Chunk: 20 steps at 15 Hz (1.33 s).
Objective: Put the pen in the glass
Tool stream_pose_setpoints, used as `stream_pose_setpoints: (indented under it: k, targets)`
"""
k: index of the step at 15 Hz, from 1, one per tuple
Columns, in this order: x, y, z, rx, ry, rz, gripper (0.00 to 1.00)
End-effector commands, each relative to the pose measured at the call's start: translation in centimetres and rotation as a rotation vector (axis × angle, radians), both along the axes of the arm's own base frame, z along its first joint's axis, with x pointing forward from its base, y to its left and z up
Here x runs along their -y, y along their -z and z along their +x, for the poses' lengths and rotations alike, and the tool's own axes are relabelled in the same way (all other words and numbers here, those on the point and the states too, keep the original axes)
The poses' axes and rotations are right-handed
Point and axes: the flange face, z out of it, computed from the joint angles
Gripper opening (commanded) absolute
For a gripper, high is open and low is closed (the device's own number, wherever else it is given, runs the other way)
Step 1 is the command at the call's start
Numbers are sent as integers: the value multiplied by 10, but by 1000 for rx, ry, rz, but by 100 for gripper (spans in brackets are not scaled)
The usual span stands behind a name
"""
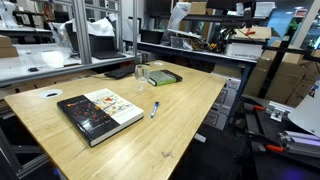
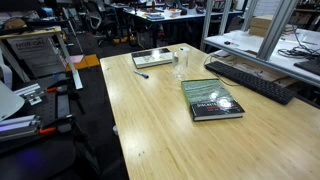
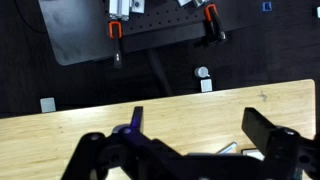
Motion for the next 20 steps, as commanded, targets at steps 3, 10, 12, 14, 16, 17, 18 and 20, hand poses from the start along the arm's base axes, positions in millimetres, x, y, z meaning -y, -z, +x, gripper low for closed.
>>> stream_pose_setpoints:
  k: [3,10,12,14,16,17,18,20]
  targets:
    - [1,-3,1,7,1,-2,100]
    - [1,-3,1,8,1,-2,100]
    - [1,-3,1,8,1,-2,100]
    - [-1,-3,-1,-3,115,57,100]
    - [-5,0,-4,-15,226,96,100]
    - [-6,2,-4,-9,284,109,100]
    - [-7,2,-5,-11,338,123,100]
    - [-12,16,21,12,449,148,100]
